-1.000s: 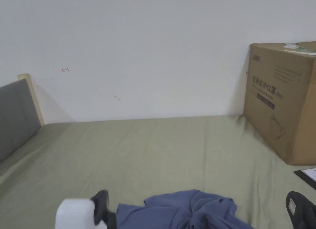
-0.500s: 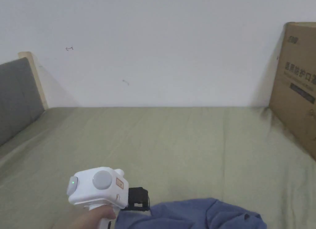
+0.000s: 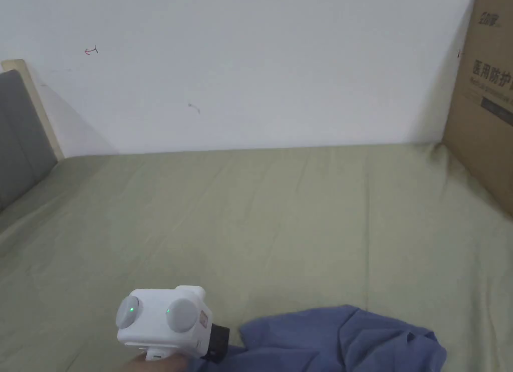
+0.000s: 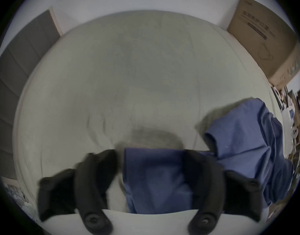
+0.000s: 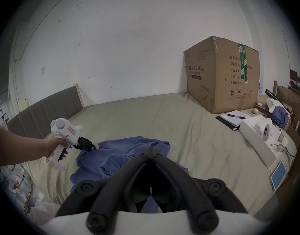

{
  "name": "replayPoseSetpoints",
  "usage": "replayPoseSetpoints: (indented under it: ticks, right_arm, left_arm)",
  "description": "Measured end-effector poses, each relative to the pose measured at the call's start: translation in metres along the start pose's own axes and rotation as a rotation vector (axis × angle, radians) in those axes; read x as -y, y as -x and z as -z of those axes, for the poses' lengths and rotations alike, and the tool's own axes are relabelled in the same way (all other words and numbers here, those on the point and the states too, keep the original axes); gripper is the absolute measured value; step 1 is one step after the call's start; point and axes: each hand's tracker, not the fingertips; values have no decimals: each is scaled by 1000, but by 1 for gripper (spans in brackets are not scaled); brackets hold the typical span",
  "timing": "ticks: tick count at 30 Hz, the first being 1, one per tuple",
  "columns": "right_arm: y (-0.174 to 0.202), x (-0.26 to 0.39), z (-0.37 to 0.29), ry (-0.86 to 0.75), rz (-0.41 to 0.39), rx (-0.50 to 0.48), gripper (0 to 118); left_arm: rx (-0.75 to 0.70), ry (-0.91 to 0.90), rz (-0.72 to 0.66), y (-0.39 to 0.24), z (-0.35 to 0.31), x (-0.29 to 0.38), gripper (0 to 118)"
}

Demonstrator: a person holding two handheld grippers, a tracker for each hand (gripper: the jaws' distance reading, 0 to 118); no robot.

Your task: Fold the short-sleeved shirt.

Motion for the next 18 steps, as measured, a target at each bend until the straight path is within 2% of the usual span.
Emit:
replayPoseSetpoints:
  ticks: [1, 2, 4, 6, 7, 8, 9, 11, 12, 13, 15, 16, 18]
  right_arm:
    - [0, -1, -2, -3, 6, 1, 0]
    - [-1, -4, -4, -8, 10, 2, 0]
    - [-4, -12, -4, -16, 15, 3, 0]
    - [-9, -28, 4, -13, 4, 4, 0]
    - [-11, -39, 15, 28, -34, 31, 0]
    - [-17, -51, 32, 93, -40, -3, 0]
    - [-23, -61, 49, 161, -17, -49, 0]
    - [-38, -80, 96, 351, 90, -122, 1]
    - [-43, -84, 117, 440, 153, -158, 9]
    - [-46, -87, 140, 532, 181, -191, 27]
    - [-49, -86, 177, 612, 198, -155, 105]
    - [-49, -84, 199, 665, 177, -126, 118]
    - [-52, -78, 236, 755, 203, -128, 110]
  left_arm:
    - [51, -23, -1, -2, -7, 1, 34]
    - [76, -28, 10, -2, -14, 1, 0]
    - [215, -6, -10, 0, -21, 0, 0]
    - [182, -29, 32, -3, -31, 3, 0]
    - [165, -57, 66, -5, -38, 5, 0]
    - [162, -82, 87, -5, -44, 7, 0]
    - [167, -95, 89, -3, -48, 8, 0]
    - [175, -133, 75, 3, -57, 14, 0]
    - [175, -148, 70, 5, -61, 16, 0]
    - [181, -157, 64, 8, -63, 18, 0]
    - [207, -164, 53, 14, -63, 21, 0]
    - [206, -170, 58, 16, -62, 23, 0]
    - [184, -171, 62, 20, -58, 25, 0]
